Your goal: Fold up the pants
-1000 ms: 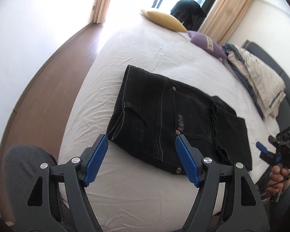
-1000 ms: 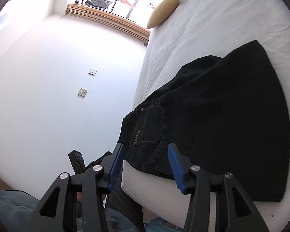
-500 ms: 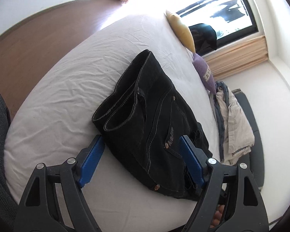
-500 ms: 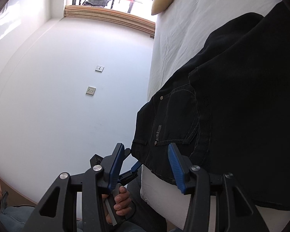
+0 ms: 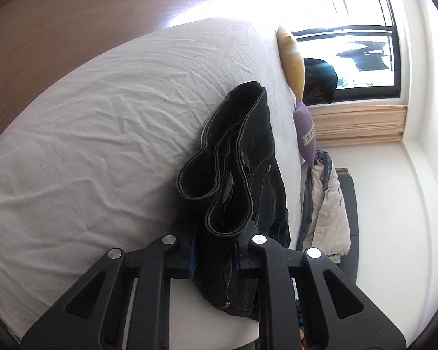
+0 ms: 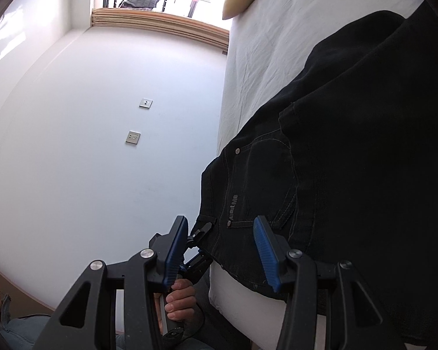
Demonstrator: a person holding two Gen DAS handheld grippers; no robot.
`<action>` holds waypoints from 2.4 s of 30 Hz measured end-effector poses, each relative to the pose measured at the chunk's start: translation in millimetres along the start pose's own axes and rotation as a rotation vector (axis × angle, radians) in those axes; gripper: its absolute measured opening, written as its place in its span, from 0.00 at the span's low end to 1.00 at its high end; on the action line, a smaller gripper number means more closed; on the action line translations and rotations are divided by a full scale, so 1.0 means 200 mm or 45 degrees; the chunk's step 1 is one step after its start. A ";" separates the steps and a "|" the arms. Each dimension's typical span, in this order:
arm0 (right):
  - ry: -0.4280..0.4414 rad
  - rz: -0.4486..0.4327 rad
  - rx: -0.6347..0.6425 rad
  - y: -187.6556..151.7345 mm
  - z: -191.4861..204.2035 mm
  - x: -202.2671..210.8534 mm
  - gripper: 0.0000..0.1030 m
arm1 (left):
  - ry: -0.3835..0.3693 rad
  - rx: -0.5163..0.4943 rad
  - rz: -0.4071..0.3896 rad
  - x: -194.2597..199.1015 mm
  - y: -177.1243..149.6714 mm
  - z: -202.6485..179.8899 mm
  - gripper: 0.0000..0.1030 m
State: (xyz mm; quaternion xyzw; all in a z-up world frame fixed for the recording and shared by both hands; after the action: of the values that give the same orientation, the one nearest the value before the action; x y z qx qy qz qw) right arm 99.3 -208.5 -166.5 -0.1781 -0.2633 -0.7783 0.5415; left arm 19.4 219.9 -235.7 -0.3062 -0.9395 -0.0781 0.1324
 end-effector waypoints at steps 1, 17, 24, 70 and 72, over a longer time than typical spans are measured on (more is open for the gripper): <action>-0.011 0.010 0.005 0.01 0.00 -0.02 0.50 | -0.001 -0.028 0.002 0.00 0.00 -0.03 0.13; -0.184 0.078 -0.116 0.14 -0.24 -0.24 0.11 | 0.042 -0.590 0.100 -0.16 -0.17 -0.76 0.12; -0.055 -0.114 -0.089 0.21 -0.15 0.14 0.83 | 0.036 -0.932 0.254 -0.40 -0.50 -1.17 0.12; -0.401 -0.161 -0.053 0.28 -0.58 0.81 0.64 | 0.006 -1.393 0.977 -1.34 -1.93 -1.03 0.65; -0.299 -0.181 0.018 0.31 -0.49 0.82 0.64 | -0.111 -1.288 0.928 -1.29 -1.76 -1.08 0.65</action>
State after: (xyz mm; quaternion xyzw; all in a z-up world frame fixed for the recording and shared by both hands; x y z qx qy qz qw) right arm 100.8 -408.3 -139.5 -0.2451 -0.3425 -0.7865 0.4516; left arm 54.2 -254.3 -130.8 -0.6348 -0.6260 -0.4504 -0.0493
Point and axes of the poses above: each gripper's, at about its wrist camera, not at the fingertips, and x roughly against the way its jaws point, z to its left, y to its top, the point moved 3 cm from there along -x, roughly the way its jaws point, and after that the axes turned 14 degrees about -y, right-handed, at the moved point
